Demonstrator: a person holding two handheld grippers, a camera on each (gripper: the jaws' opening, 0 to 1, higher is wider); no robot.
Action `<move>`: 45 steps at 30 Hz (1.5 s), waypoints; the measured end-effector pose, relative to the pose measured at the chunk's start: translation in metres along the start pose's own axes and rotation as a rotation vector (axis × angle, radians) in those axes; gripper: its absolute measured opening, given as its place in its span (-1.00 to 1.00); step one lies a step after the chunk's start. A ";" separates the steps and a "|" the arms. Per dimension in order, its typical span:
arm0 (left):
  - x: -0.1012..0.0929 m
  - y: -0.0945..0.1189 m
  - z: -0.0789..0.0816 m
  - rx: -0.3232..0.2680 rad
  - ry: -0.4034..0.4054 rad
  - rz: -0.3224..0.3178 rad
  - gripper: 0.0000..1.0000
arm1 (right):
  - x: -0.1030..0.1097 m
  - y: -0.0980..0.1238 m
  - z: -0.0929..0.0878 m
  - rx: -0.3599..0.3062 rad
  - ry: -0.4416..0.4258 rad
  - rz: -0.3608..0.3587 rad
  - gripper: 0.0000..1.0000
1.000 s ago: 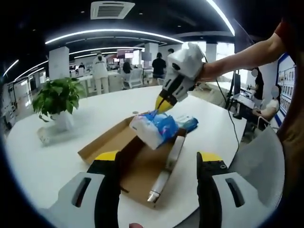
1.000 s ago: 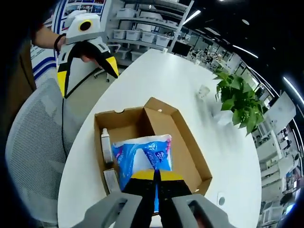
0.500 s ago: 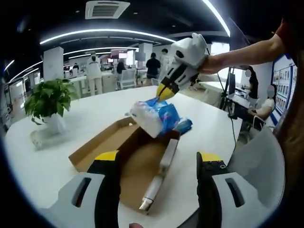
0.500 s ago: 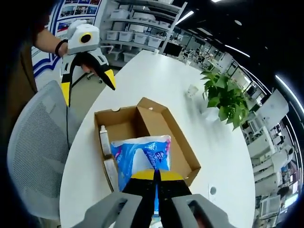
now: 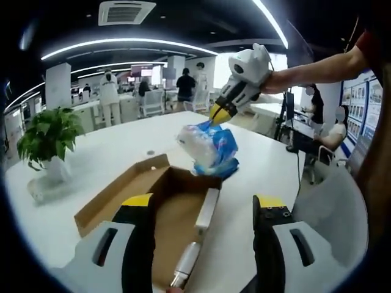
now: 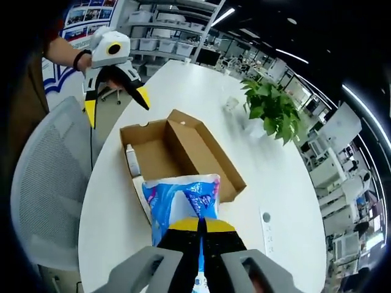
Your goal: Operate the shoe box by opening the lid, removing the specified soft item, and placing it in the target area until the item is outside and the box remains undamaged.
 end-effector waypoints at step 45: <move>-0.022 -0.052 0.010 0.061 -0.012 -0.027 0.29 | -0.012 0.086 -0.182 0.198 -0.119 -0.025 -1.00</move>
Point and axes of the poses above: the point that each gripper's makers call its tool centre point, and the gripper's own axes: y roughly backward along the fingers, x roughly to its left, z roughly out of its top, the point moved 8 cm from there along y, roughly backward along the fingers, and after that the axes turned 6 degrees about -x, right-handed, at the moved point
